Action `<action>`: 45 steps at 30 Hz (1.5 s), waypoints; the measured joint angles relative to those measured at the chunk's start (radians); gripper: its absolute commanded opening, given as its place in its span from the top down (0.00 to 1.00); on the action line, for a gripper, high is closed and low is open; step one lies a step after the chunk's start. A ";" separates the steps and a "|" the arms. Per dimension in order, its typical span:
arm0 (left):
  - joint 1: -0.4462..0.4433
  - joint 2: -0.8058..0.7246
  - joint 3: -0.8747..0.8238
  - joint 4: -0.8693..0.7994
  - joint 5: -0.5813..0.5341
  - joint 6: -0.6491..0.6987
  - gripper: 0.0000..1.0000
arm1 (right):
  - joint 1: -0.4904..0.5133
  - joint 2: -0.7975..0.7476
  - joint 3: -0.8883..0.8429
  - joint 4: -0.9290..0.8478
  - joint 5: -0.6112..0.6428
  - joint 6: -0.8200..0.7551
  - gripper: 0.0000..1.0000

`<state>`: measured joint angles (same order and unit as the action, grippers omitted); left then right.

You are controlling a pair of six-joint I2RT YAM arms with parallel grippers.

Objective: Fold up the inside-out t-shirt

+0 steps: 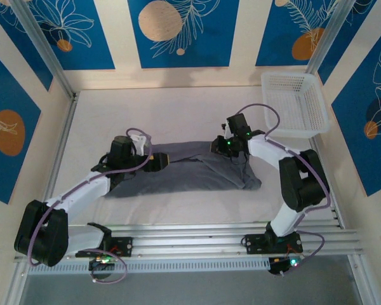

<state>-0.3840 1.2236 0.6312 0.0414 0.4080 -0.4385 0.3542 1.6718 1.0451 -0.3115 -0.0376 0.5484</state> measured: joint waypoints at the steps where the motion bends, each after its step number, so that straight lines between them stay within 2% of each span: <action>1: -0.001 0.000 0.000 0.002 -0.003 0.000 0.05 | 0.000 -0.005 -0.002 -0.003 0.024 -0.003 0.45; 5: -0.007 0.004 0.000 0.004 -0.016 0.004 0.02 | 0.007 0.043 0.032 -0.030 0.082 -0.003 0.45; 8: -0.019 0.005 0.003 0.003 -0.021 0.006 0.01 | 0.024 0.128 0.097 -0.043 0.094 0.000 0.49; 9: -0.025 0.005 0.005 0.003 -0.024 0.009 0.01 | 0.031 0.149 0.113 -0.045 0.094 0.001 0.55; 12: -0.039 0.016 0.019 -0.004 -0.037 0.024 0.02 | 0.048 0.188 0.138 -0.047 0.093 0.007 0.81; 13: -0.041 0.019 0.022 -0.005 -0.043 0.028 0.02 | 0.051 0.190 0.139 -0.047 0.094 0.011 0.87; 18: -0.047 0.028 0.031 -0.025 -0.063 0.042 0.03 | 0.062 0.185 0.138 -0.068 0.094 0.012 1.00; 21: -0.048 0.031 0.035 -0.031 -0.076 0.050 0.03 | 0.066 0.143 0.129 -0.090 0.092 0.008 1.00; 25: -0.050 0.045 0.054 -0.055 -0.089 0.056 0.04 | 0.089 0.015 0.057 -0.107 0.082 0.008 1.00; 26: -0.050 0.048 0.060 -0.063 -0.096 0.057 0.04 | 0.110 -0.031 0.014 -0.103 0.075 0.013 0.96; 28: -0.050 0.049 0.065 -0.065 -0.099 0.060 0.04 | 0.166 -0.105 -0.077 -0.087 0.043 0.034 0.75; 32: -0.050 0.049 0.066 -0.058 -0.099 0.064 0.05 | 0.274 -0.177 -0.239 -0.085 -0.093 0.083 0.65; 35: -0.051 0.050 0.066 -0.043 -0.106 0.063 0.05 | 0.240 -0.240 -0.270 -0.097 -0.134 0.101 0.56; 37: -0.051 0.050 0.068 -0.043 -0.127 0.057 0.08 | 0.179 -0.311 -0.270 -0.071 -0.121 0.109 0.56; 40: -0.053 0.066 0.093 -0.076 -0.190 0.038 0.21 | 0.072 -0.362 -0.262 -0.006 -0.034 0.104 0.65; 43: -0.054 0.069 0.113 -0.116 -0.271 0.005 0.37 | -0.003 -0.272 -0.226 0.015 0.063 0.070 0.76; 45: -0.055 0.067 0.113 -0.138 -0.312 -0.014 0.41 | -0.011 -0.167 -0.188 0.010 0.084 0.042 0.83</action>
<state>-0.4389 1.2903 0.7441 -0.0971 0.0956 -0.4526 0.3431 1.5051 0.8566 -0.3012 0.0463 0.5907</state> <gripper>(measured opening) 0.619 0.222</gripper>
